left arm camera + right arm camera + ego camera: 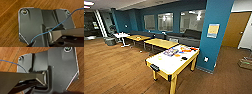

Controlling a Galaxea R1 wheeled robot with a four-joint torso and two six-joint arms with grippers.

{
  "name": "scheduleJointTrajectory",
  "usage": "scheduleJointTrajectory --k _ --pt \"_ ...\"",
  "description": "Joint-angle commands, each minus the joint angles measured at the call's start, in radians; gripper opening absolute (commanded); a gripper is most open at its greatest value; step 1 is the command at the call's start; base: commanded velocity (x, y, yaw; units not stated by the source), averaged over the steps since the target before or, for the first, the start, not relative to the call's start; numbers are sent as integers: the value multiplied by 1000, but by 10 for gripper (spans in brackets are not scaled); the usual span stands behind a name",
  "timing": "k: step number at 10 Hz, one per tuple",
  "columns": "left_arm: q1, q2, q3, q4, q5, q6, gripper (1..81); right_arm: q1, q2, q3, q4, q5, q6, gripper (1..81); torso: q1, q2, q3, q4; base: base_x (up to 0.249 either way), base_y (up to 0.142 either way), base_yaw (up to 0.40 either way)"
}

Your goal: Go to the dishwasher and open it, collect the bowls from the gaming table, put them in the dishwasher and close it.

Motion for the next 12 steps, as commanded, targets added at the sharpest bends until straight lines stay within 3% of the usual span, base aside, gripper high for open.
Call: scheduleJointTrajectory --k 1,12 --pt "-37 -12 3 -4 47 1 811 45 7 9 -10 -54 -5 811 0 0 0 0 113 77 0" --pt "-37 -14 3 -4 46 -1 811 45 7 7 -10 -54 -5 811 0 0 0 0 143 55 0"
